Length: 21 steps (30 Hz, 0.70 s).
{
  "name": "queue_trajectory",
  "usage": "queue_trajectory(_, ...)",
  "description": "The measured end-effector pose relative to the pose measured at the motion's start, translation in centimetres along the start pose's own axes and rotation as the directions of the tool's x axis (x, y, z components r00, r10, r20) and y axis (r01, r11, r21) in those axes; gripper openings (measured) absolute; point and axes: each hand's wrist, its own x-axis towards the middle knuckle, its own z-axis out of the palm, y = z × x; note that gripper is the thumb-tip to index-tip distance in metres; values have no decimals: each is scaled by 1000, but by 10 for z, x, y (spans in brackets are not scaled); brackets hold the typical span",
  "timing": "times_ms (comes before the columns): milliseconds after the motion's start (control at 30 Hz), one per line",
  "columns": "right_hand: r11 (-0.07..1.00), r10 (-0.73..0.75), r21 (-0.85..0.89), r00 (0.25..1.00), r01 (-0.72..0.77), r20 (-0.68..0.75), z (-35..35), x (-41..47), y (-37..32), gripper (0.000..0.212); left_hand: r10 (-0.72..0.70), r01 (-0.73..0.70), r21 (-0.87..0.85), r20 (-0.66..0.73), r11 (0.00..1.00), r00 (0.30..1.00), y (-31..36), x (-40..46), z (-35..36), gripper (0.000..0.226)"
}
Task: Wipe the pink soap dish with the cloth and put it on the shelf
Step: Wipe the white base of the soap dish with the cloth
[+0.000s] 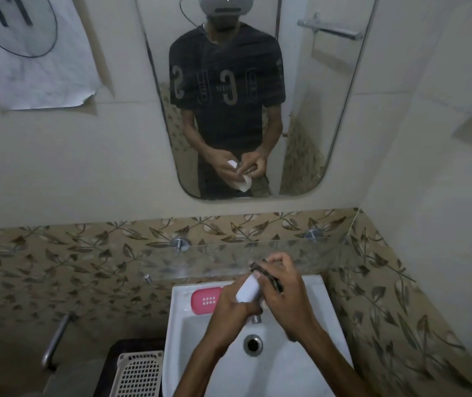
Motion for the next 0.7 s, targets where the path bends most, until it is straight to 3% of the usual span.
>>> queue_trajectory(133,929,347,156,937,-337,-45,-2,11,1,8,-124,112,-163,-62,980,990,-8,0,7,42)
queue_trajectory(233,918,351,207,936,-339,-27,-1,7,0,15,-75,79,-273,27,959,997,-11,-2,2,46)
queue_trajectory(300,908,340,268,940,-322,-21,-1,-2,-4,14,-65,64,-382,9,922,998,-13,-3,0,53)
queue_trajectory(433,981,131,155,989,-120,-65,12,-30,-19,23,-107,57,-662,-35,747,994,-5,0,6,42)
queue_trajectory(500,996,-23,83,993,33,-120,23,-47,-28,33,-183,130,-767,17,629,983,-1,1,8,54)
queue_trajectory(633,975,-198,64,965,211,-169,31,-56,-35,37,-225,256,-838,164,483,960,-3,-1,7,63)
queue_trajectory(700,969,-217,81,960,233,-178,28,-47,-34,33,-218,246,-841,156,482,963,-6,1,6,56)
